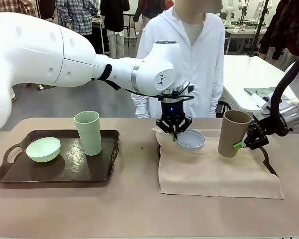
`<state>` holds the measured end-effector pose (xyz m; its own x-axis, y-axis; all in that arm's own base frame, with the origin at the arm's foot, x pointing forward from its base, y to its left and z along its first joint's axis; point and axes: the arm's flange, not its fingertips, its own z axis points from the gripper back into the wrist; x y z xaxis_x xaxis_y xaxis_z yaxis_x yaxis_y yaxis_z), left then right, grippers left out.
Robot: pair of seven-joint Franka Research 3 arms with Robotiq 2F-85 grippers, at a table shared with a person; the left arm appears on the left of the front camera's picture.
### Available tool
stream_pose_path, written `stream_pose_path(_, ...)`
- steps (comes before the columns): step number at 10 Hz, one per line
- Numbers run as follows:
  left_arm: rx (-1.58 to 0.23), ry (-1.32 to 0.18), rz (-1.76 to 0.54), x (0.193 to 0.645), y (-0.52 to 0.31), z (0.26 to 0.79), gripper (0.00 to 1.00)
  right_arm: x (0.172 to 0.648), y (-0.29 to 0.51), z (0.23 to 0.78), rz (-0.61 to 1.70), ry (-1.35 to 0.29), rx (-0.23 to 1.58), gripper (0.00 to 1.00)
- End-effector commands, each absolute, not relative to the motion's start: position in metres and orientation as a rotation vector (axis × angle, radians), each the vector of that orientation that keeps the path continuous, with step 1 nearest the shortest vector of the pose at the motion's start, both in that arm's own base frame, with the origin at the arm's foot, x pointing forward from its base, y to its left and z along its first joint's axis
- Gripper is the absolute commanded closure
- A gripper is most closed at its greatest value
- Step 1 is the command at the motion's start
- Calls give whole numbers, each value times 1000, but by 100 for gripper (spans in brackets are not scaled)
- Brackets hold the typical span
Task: Set up a tray with a mat and arrange the tableware.
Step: Place the Picnic Bowl and Reusable plastic cup back onto the Handle tray in front of the human's position.
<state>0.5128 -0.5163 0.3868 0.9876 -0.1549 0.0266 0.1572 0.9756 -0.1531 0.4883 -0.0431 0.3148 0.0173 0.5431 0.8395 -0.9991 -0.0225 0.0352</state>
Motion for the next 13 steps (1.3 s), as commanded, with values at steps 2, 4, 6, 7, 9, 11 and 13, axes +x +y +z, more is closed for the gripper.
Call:
stream_pose_path(2,-117,-17,-137,519,-521,385,96,498,-44,313,1436,-769,791,19)
stream_pose_path(4,-103,-8,-143,521,-524,380,96,500,-44,310,1437,-763,793,19)
stream_pose_path(6,-101,-4,-143,522,-525,377,96,502,-44,308,1434,-759,793,19)
stream_pose_path(7,-101,-2,-143,522,-526,377,96,503,-45,305,1435,-751,791,19)
stream_pose_path(9,-102,6,-142,523,-527,374,96,505,-44,297,1427,-738,799,19)
stream_pose_path(11,-100,13,-140,523,-526,371,96,505,-44,295,1424,-731,799,19)
stream_pose_path(13,-101,34,-136,525,-524,369,36,505,-44,294,1418,-720,802,0)
